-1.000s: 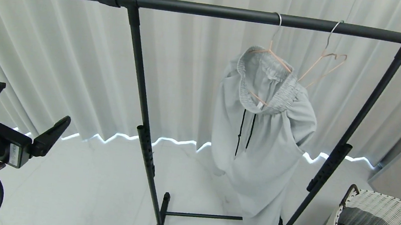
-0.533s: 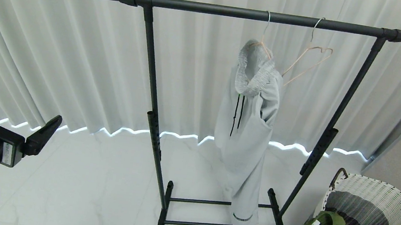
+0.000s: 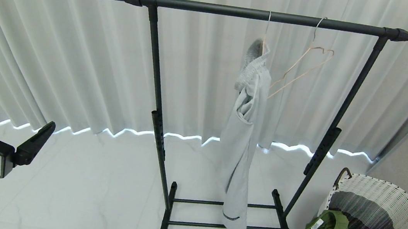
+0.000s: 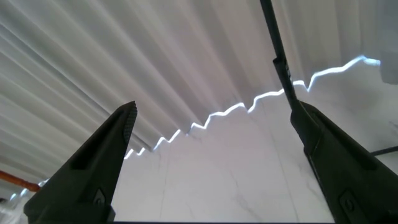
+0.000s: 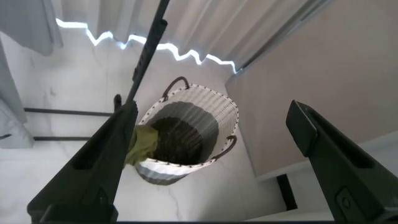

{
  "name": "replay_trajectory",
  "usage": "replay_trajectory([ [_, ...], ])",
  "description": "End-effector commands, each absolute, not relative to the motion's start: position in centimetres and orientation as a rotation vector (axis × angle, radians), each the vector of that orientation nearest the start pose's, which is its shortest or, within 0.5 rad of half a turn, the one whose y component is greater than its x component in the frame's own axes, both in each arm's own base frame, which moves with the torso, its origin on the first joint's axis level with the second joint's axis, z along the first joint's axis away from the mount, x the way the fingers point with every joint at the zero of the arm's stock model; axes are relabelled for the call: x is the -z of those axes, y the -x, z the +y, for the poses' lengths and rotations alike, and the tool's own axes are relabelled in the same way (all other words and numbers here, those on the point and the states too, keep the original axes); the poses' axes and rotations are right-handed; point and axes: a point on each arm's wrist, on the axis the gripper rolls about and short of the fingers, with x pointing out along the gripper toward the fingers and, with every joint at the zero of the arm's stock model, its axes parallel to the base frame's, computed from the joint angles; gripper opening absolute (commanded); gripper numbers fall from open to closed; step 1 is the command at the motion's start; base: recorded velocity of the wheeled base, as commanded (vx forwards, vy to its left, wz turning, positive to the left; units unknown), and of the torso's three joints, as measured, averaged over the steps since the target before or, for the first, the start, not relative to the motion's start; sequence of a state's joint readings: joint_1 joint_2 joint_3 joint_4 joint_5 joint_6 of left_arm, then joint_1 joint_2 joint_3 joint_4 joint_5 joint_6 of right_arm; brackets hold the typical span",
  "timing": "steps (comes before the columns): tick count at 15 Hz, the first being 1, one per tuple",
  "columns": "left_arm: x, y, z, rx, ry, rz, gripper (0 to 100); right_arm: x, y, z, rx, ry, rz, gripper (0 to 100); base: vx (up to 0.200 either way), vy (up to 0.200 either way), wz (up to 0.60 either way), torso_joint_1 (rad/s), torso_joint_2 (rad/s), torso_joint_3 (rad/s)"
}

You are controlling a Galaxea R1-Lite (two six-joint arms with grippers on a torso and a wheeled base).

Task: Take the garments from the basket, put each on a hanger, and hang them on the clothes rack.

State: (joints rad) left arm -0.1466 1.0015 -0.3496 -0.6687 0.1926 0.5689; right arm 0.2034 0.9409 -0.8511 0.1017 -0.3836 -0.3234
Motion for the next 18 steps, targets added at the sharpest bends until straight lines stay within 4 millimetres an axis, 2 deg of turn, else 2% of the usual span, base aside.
replay_trajectory([
  [1, -20.88, -12.3, -1.41, -0.049, -0.565, -0.008, 100, -28.26, -10.33, 1.28, 0.148, 0.378, 0.213, 100, 0.0, -0.2, 0.0, 0.002, 0.0, 0.002],
  [11, -20.97, -12.38, -1.44, -0.047, -0.568, -0.01, 100, -28.03, -10.28, 1.27, 0.147, 0.378, 0.219, 100, 0.0, -0.2, 0.0, 0.003, 0.0, 0.003],
  [18, -20.95, -12.16, -1.47, -0.044, -0.566, -0.016, 100, -28.05, -10.24, 1.26, 0.147, 0.39, 0.218, 100, 0.0, 0.0, 0.0, 0.0, 0.0, 0.0],
])
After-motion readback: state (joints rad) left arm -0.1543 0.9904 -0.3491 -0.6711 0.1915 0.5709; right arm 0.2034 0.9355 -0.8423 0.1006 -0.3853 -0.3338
